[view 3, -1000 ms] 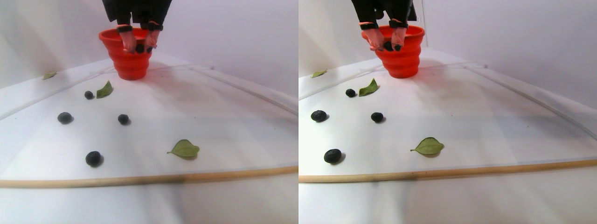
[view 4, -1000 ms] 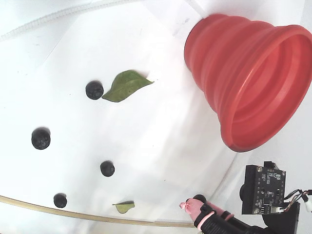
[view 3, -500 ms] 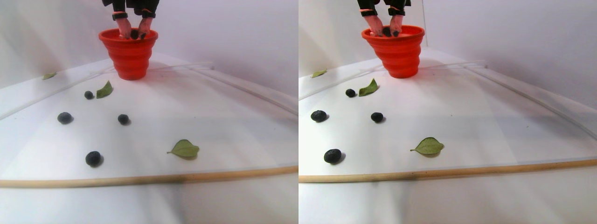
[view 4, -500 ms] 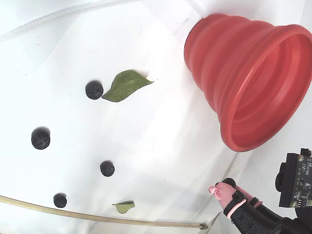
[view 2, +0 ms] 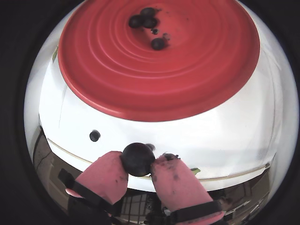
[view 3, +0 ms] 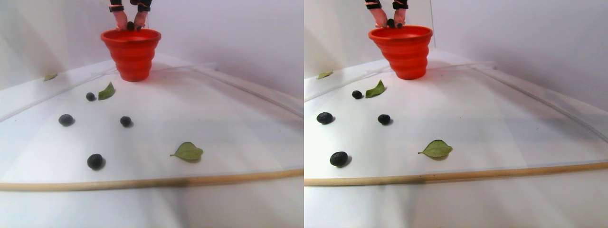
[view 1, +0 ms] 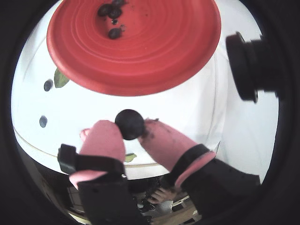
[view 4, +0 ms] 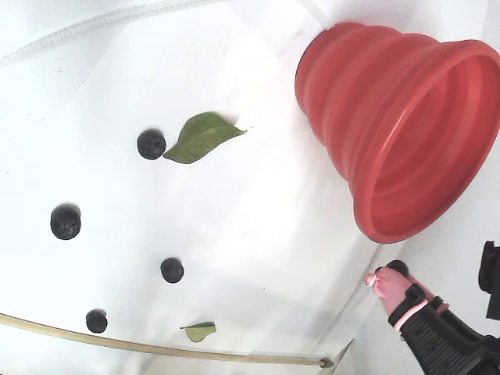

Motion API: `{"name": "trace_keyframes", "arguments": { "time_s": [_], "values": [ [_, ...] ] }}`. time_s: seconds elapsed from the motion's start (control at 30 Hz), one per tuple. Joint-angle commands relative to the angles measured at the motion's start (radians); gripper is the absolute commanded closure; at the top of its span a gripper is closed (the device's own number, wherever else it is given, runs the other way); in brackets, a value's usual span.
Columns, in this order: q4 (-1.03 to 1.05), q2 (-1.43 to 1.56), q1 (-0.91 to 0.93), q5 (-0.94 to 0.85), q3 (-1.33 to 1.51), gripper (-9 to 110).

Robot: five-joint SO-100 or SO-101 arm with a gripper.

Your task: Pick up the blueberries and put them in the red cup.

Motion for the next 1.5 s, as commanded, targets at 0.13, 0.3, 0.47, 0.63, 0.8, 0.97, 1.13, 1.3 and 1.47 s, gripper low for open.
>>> {"name": "trace_keyframes", "arguments": {
  "time_s": [0.13, 0.3, 0.47, 0.63, 0.8, 0.97, 1.13, 1.3, 1.47],
  "values": [
    [-0.144, -0.005, -0.018, -0.049, -0.055, 91],
    [-0.202, -0.015, -0.029, -0.069, -0.044, 91],
    [-0.224, -0.018, -0.029, -0.069, -0.038, 89],
    [-0.236, -0.018, -0.026, -0.069, -0.032, 85],
    [-0.178, -0.008, -0.021, -0.061, -0.048, 85],
    [-0.089, 0.008, -0.026, -0.04, -0.075, 85],
    [0.009, 0.035, -0.025, -0.025, -0.08, 85],
    [0.107, 0.049, -0.021, -0.005, -0.095, 86],
    [0.204, 0.106, -0.025, 0.012, -0.086, 86]
  ]
}}
